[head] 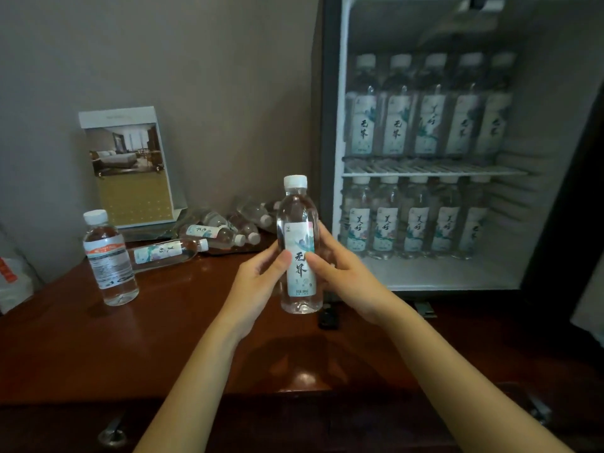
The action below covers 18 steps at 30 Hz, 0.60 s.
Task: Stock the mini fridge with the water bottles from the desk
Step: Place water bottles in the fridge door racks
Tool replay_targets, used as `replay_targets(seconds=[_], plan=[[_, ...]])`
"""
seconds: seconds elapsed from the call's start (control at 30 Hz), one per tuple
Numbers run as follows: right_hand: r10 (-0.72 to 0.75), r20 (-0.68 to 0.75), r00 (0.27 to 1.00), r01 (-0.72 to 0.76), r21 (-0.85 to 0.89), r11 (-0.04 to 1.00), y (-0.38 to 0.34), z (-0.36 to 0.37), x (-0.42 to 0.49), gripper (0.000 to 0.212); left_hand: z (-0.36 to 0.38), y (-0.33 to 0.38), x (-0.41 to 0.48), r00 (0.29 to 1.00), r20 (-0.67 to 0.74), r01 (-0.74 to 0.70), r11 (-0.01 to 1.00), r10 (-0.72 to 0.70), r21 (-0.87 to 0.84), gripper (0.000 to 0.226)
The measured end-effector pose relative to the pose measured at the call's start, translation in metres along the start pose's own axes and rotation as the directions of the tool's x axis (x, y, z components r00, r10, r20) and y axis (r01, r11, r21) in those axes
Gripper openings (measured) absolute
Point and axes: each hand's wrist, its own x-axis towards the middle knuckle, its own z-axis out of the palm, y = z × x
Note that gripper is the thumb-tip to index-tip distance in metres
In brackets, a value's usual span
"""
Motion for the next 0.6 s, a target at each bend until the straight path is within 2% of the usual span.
replay_targets(seconds=[0.27,0.47,0.6], plan=[[-0.098,-0.255,0.962,0.051,-0.185,0.981,-0.062,-0.085,-0.077,0.059,0.109,0.057,0.015,0.963,0.225,-0.139,0.988,0.150,-0.064,0.025],[-0.194,-0.467,0.863,0.020,-0.353,0.936,-0.125,-0.150,-0.151,0.060,0.214,0.109,0.020,0.867,0.369,-0.281,0.940,0.336,-0.195,0.021],[-0.289,-0.575,0.766,0.038,-0.408,0.912,-0.171,-0.185,-0.198,0.060,0.279,0.149,0.020,0.769,0.430,-0.380,0.879,0.473,-0.286,0.030]])
